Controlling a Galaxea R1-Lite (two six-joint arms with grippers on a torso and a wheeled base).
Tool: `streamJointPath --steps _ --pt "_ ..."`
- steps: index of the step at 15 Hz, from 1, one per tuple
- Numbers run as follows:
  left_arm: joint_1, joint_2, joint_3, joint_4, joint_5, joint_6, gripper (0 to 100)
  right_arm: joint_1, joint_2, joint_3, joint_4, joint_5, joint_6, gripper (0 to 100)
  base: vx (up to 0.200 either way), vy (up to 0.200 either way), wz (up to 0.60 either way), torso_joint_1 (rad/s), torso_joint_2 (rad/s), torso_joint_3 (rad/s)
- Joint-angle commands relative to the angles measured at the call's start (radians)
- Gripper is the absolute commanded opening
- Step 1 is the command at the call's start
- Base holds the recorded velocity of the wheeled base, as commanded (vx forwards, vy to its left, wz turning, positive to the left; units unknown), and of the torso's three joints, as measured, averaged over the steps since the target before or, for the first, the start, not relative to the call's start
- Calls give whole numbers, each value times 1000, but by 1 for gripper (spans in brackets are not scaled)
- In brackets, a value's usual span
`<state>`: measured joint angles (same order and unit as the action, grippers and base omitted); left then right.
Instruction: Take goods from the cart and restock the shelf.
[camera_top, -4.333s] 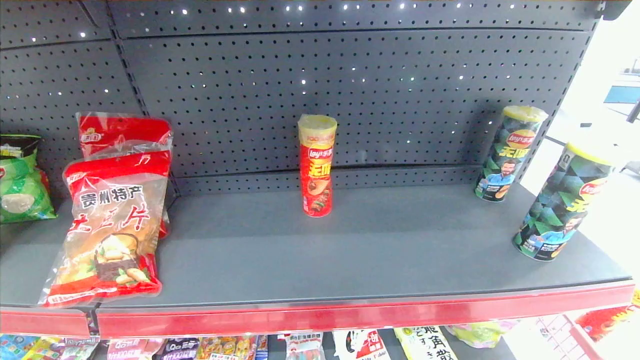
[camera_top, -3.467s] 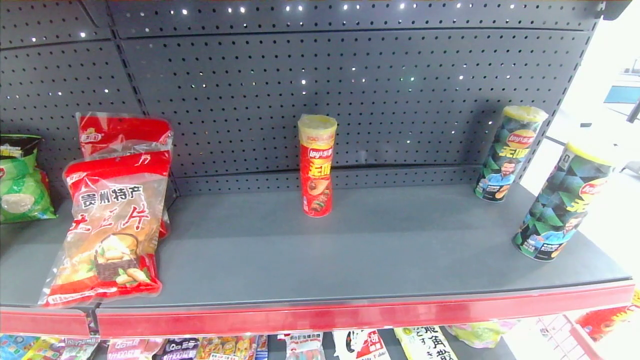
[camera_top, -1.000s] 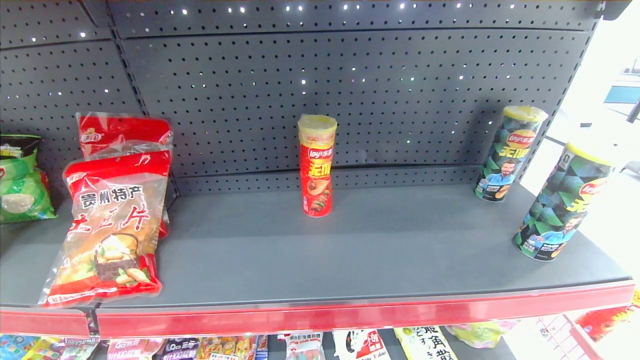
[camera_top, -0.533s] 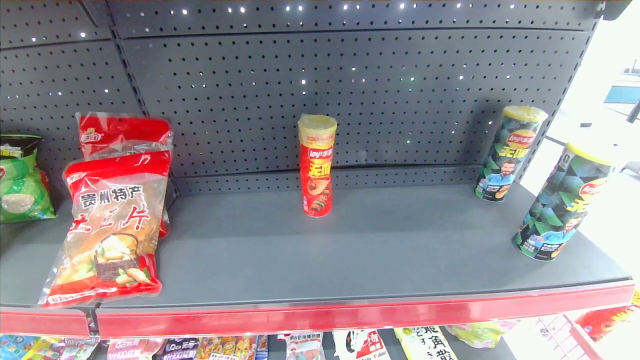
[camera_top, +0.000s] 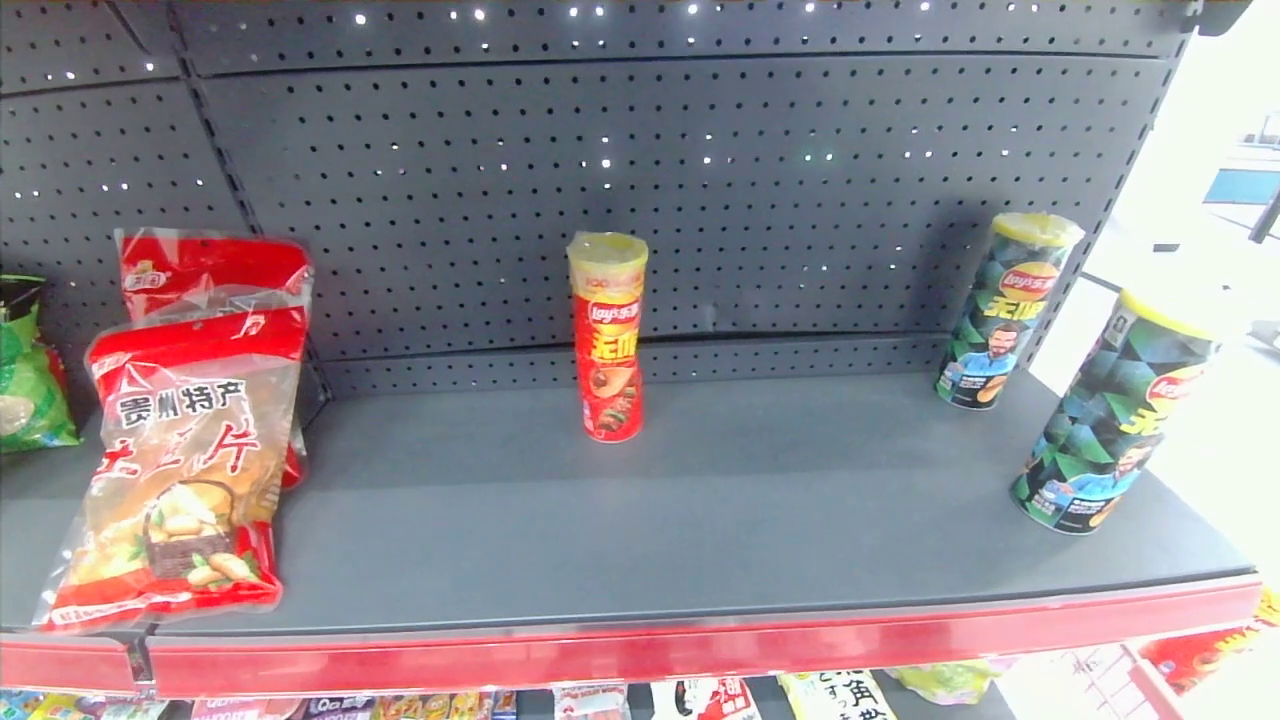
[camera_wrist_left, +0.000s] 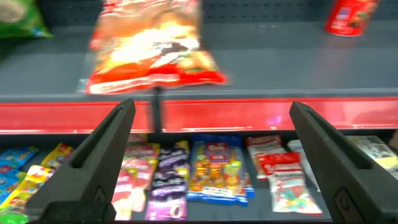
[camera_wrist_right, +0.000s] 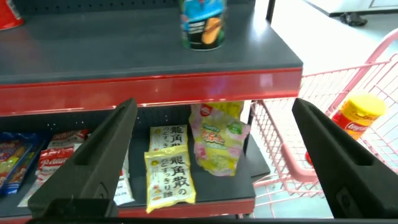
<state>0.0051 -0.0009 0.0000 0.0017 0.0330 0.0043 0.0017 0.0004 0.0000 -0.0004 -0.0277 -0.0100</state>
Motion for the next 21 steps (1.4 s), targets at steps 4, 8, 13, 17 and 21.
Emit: streamJointPath --steps 4,8,13,17,21 --pt "-1 1 0 0 1 0 100 0 0 0 -1 0 -1 100 0 -200 0 1 1 2" --pt "-1 1 0 0 1 0 100 0 0 0 -1 0 -1 100 0 -200 0 4 2 4" --pt "-1 1 0 0 1 0 100 0 0 0 -1 0 -1 100 0 -200 0 1 0 0" --pt "-1 1 0 0 2 0 100 0 0 0 -1 0 -1 100 0 -200 0 1 1 0" --pt "-1 1 0 0 1 0 100 0 0 0 -1 0 -1 100 0 -200 0 2 2 2"
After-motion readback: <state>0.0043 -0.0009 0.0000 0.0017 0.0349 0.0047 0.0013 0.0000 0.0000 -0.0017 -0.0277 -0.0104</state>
